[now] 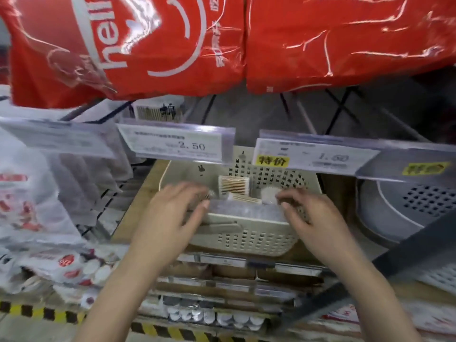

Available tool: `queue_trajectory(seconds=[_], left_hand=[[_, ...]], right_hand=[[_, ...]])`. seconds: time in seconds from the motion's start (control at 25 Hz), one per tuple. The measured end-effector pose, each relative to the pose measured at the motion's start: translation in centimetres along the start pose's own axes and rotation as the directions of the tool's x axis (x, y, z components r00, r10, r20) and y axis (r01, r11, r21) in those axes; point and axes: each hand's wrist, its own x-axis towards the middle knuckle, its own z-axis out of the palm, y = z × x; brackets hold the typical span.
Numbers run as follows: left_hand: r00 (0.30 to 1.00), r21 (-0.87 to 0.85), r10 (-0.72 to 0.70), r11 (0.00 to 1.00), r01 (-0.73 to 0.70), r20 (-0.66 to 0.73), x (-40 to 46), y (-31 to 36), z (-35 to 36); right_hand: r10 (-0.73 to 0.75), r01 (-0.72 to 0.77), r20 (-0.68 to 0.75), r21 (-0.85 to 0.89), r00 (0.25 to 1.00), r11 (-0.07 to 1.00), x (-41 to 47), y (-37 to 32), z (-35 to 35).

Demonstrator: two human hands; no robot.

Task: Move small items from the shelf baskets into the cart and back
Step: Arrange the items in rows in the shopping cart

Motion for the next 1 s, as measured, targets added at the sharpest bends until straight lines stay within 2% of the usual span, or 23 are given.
queue_trajectory(seconds=[0.12,0.28,0.4,0.52,0.64,0.76,0.88,0.92,1.0], left_hand=[[0.983,0.096,0.143,0.983,-0.155,0.117,1.0,-1.6,0.0],[0.971,0.177,0.185,0.961,-0.210,0.151,0.4,-1.7,-0.7],[0.969,0.172,0.183,0.962,-0.211,0.165,-0.5,-1.6,-1.1],[0.965,0.106,0.203,0.969,-0.222,0.166,-1.2,-1.4,-1.1],[0.962,0.073,0.200,0.974,-0.217,0.185,-1.3,-1.2,-1.3],[0.951,0.095,0.158,0.977,-0.189,0.267,-1.1,-1.6,-1.5],[0.917,0.111,0.080,0.985,-0.134,0.392,0.3,-1.1,-1.9],[0.895,0.066,0.049,0.994,-0.087,0.443,1.2,-1.2,-2.0],[0.905,-0.004,0.052,0.998,-0.056,0.421,3.6,-1.5,-1.5]], right_hand=[[0.079,-0.079,-0.010,-0.058,0.997,0.995,-0.2,-0.8,0.2],[0.159,-0.144,0.087,-0.157,0.983,0.977,-1.1,-2.0,-0.3],[0.217,-0.173,0.200,-0.218,0.956,0.961,-1.0,-3.2,-0.8],[0.244,-0.189,0.349,-0.183,0.905,0.965,1.3,-4.3,-0.3],[0.117,-0.003,0.432,-0.256,0.894,0.967,5.0,-4.2,2.4],[0.149,0.062,0.534,-0.356,0.832,0.933,7.1,-3.4,4.8],[0.172,0.046,0.568,-0.350,0.805,0.936,7.1,-2.6,5.6],[0.170,0.028,0.566,-0.323,0.807,0.946,7.0,-2.5,5.5],[0.163,-0.009,0.570,-0.263,0.805,0.965,6.8,-2.6,5.1]])
